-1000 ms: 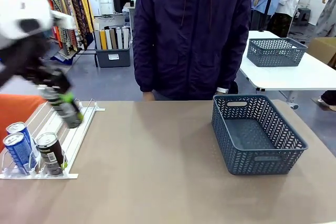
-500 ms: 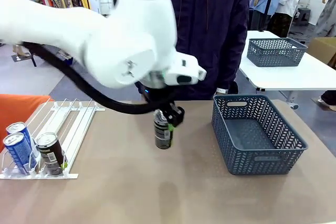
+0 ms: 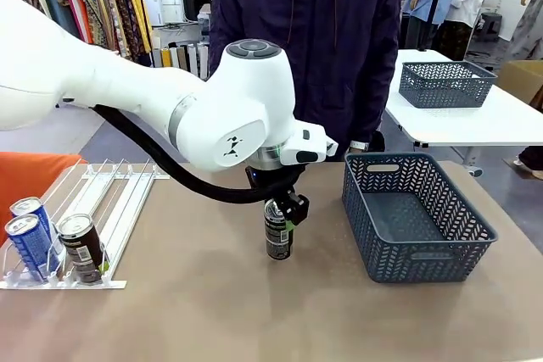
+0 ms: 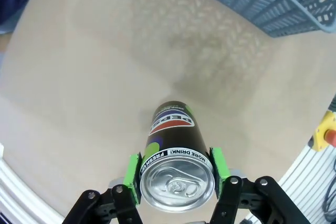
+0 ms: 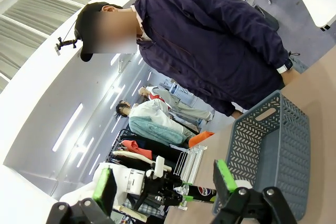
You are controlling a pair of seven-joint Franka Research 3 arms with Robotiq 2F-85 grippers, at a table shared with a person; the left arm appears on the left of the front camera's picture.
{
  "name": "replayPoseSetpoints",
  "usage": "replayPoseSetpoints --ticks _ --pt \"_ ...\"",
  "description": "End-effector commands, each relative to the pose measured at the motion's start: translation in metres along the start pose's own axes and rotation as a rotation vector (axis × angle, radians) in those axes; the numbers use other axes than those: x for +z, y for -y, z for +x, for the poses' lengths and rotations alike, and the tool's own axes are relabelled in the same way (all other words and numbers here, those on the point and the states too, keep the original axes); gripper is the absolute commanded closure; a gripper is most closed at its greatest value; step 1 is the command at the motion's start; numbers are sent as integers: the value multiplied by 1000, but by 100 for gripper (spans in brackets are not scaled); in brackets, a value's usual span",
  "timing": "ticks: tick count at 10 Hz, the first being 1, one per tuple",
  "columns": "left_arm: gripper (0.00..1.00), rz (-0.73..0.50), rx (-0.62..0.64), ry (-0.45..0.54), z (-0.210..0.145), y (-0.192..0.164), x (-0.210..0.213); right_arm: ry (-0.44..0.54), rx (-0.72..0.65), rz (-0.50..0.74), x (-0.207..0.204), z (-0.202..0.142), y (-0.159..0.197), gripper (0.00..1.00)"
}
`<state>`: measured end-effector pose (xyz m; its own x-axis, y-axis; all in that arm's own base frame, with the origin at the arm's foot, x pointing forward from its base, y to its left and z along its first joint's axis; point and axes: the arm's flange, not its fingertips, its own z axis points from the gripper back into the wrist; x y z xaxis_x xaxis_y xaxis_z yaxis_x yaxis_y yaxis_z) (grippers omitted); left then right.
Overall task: Retrieve and store the cans from the dispenser.
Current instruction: Pick up one can from the Automatic Can Dispenser and place it in the middle of the table.
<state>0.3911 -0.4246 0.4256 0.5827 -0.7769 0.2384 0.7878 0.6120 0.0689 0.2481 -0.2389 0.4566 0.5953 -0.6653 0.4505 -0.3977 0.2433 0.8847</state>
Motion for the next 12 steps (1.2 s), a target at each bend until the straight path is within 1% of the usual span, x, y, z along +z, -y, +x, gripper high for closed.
replayPoseSetpoints --ticks 1,4,5,6,8,9,10,11,12 --pt "100 -26 32 17 -4 -9 9 22 -10 15 -2 3 -4 0" --pt "100 -26 34 -16 -4 -10 3 22 -10 15 -2 3 -4 0" --pt "46 -17 36 -22 -3 -10 4 22 -10 15 -2 3 -4 0" --pt "0 6 41 -16 -3 -12 8 22 -10 15 -2 3 -4 0" --pt "0 56 74 20 -7 -14 25 22 -10 15 -2 3 -4 0" --pt "0 71 98 63 -12 -14 45 22 -10 15 -2 3 -4 0" --pt "0 97 116 131 -21 -15 76 22 -10 15 -2 3 -4 0" --pt "0 100 120 219 -37 -18 121 22 -10 15 -2 3 -4 0" --pt "0 68 125 259 -58 -28 159 22 -10 15 -2 3 -4 0"
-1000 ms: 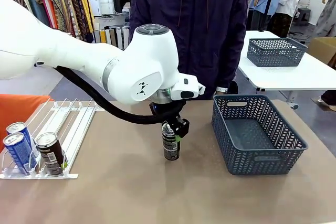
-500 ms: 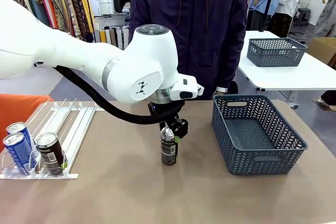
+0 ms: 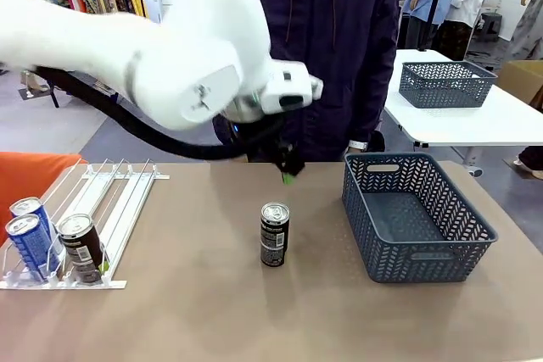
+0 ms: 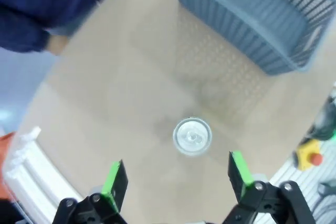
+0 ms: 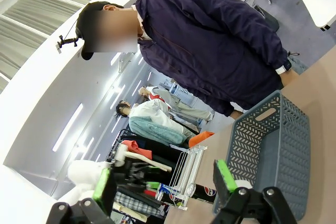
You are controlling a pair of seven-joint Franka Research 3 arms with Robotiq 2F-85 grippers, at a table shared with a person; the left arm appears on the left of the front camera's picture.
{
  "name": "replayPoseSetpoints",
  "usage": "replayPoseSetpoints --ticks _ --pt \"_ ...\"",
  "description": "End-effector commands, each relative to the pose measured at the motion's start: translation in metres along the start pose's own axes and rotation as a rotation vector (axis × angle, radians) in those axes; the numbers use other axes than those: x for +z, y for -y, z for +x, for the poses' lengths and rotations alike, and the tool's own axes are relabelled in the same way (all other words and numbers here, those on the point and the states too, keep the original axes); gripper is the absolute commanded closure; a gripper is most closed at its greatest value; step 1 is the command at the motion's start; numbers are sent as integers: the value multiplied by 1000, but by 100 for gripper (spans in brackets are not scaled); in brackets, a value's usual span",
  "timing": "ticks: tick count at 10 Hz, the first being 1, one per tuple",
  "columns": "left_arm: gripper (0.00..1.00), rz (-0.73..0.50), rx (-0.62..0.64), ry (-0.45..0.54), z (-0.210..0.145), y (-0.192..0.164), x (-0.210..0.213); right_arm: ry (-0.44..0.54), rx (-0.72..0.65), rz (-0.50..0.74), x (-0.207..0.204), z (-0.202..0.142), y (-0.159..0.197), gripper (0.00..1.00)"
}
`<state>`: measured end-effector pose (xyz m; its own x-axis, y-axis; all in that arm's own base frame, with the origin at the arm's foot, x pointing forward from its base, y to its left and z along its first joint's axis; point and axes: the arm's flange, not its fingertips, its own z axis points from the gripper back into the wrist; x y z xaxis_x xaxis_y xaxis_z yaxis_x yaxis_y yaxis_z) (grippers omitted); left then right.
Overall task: Retrieve and store the cans from the dispenser.
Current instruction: Pick up one can from the Automatic Can Dispenser and place it in the middle of the table.
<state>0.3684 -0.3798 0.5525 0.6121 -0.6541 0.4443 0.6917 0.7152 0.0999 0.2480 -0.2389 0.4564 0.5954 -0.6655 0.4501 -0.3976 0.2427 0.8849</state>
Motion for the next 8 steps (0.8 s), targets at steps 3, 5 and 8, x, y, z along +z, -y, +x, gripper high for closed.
replayPoseSetpoints --ticks 3,5,8 --pt "0 -212 172 152 -110 -119 127 22 -10 14 -2 3 -4 0" --pt "0 -455 219 218 -183 -203 166 22 -10 14 -2 3 -4 0" --pt "0 -694 396 421 -322 -284 167 22 -10 14 -2 3 -4 0"
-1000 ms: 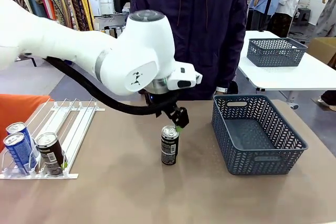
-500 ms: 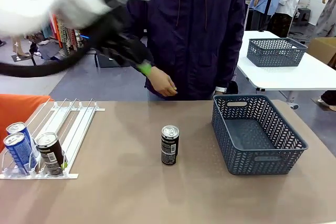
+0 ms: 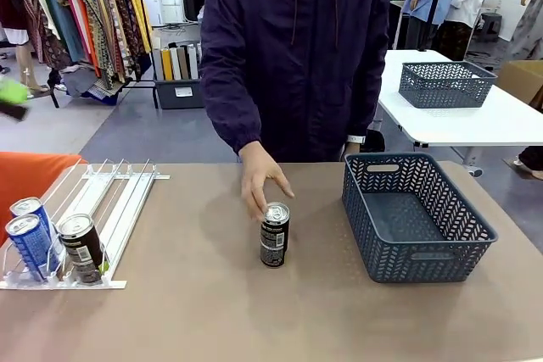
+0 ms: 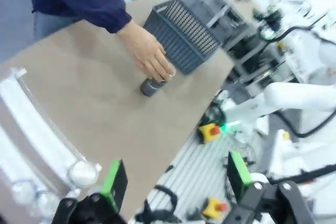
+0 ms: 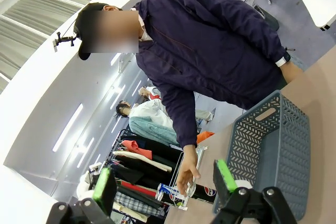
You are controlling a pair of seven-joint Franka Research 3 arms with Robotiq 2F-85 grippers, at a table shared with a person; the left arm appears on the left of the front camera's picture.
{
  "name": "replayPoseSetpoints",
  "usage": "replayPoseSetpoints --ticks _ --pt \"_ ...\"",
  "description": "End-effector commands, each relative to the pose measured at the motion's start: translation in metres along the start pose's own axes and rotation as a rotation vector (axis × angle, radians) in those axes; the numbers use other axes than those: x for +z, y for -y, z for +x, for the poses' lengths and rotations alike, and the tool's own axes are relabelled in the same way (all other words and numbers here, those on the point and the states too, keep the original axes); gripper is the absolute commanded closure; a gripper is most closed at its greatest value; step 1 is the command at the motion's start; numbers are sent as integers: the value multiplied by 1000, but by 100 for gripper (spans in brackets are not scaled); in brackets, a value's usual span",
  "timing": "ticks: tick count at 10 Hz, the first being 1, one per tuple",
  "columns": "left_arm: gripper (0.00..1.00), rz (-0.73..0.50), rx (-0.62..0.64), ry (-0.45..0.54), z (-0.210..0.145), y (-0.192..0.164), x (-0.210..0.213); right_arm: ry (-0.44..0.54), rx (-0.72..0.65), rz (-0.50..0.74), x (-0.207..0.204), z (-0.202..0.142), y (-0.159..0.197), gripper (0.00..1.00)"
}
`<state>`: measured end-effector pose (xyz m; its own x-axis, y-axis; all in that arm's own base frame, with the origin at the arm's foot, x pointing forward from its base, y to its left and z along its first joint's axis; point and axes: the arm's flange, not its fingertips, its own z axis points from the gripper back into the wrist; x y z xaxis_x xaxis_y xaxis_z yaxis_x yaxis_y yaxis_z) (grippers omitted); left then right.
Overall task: Retrieve and store the cans from the dispenser.
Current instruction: Pick up one can from the Automatic Can Dispenser and place it in the middle of the table, then pick up the last remaining can from one row of the Automatic Can Dispenser and place it in the middle of the table.
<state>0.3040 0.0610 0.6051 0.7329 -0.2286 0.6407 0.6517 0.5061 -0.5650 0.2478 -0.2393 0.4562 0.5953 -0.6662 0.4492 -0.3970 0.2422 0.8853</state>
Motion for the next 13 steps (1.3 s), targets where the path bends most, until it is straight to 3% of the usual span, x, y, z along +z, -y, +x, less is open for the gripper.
replayPoseSetpoints --ticks 1,3,4,5,13 --pt "0 -109 96 143 -51 -39 17 21 -9 15 -3 3 -5 0" --pt "0 -167 139 259 -116 -66 21 21 -9 15 -3 3 -5 0" --pt "0 -170 192 225 -128 -75 13 21 -9 15 -3 3 -5 0" --pt "0 -134 137 208 -105 -62 37 21 -9 15 -3 3 -5 0" --pt "0 -134 137 208 -105 -62 37 21 -9 15 -3 3 -5 0"
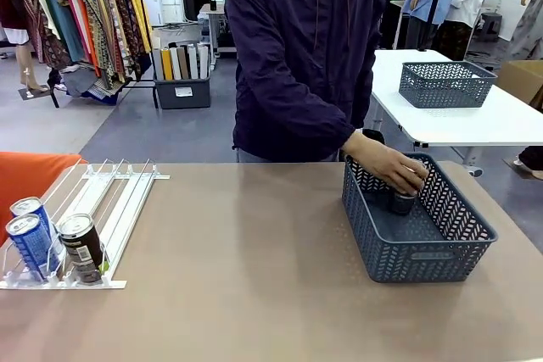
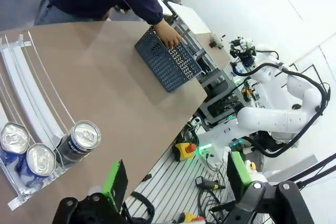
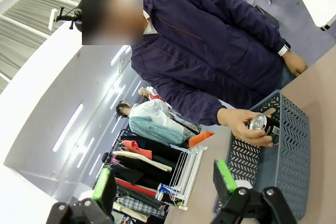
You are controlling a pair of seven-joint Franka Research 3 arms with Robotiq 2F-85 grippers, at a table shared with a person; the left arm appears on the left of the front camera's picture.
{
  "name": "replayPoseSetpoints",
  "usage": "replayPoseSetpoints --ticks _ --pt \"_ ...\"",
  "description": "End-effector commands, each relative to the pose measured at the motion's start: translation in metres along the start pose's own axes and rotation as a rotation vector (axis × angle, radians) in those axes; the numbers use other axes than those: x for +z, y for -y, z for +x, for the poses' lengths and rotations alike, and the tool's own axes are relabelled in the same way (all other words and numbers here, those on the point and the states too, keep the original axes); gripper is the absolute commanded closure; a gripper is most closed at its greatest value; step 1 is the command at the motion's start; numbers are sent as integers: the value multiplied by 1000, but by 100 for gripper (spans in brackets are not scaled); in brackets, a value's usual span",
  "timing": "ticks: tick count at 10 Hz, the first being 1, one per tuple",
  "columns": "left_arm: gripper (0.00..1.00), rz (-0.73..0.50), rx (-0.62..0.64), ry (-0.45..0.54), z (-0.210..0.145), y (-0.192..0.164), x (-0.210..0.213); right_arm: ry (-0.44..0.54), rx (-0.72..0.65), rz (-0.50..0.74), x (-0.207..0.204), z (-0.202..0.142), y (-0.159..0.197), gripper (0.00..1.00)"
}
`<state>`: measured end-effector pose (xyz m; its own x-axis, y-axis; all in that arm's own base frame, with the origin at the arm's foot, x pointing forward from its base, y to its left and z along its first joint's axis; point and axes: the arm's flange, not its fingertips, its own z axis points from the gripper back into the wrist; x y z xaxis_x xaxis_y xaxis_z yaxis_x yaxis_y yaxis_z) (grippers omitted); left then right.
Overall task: Retrieve and store the cans from the dispenser.
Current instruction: Pick up the last remaining can from one row of the Automatic Can Dispenser and place it in the middle of the table.
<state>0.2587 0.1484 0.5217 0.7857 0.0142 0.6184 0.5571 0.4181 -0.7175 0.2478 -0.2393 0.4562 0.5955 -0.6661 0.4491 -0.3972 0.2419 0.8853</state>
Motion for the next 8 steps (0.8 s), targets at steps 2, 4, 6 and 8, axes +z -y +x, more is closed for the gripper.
replayPoseSetpoints --ticks 2,4,6,8 --pt "0 -11 12 -91 6 -3 -7 21 -9 14 -3 3 -5 0" --pt "0 190 49 -449 27 18 -55 21 -9 14 -3 3 -5 0" --pt "0 550 256 -633 48 25 -123 21 -9 14 -3 3 -5 0" --pt "0 698 322 -637 54 30 -177 21 -9 14 -3 3 -5 0"
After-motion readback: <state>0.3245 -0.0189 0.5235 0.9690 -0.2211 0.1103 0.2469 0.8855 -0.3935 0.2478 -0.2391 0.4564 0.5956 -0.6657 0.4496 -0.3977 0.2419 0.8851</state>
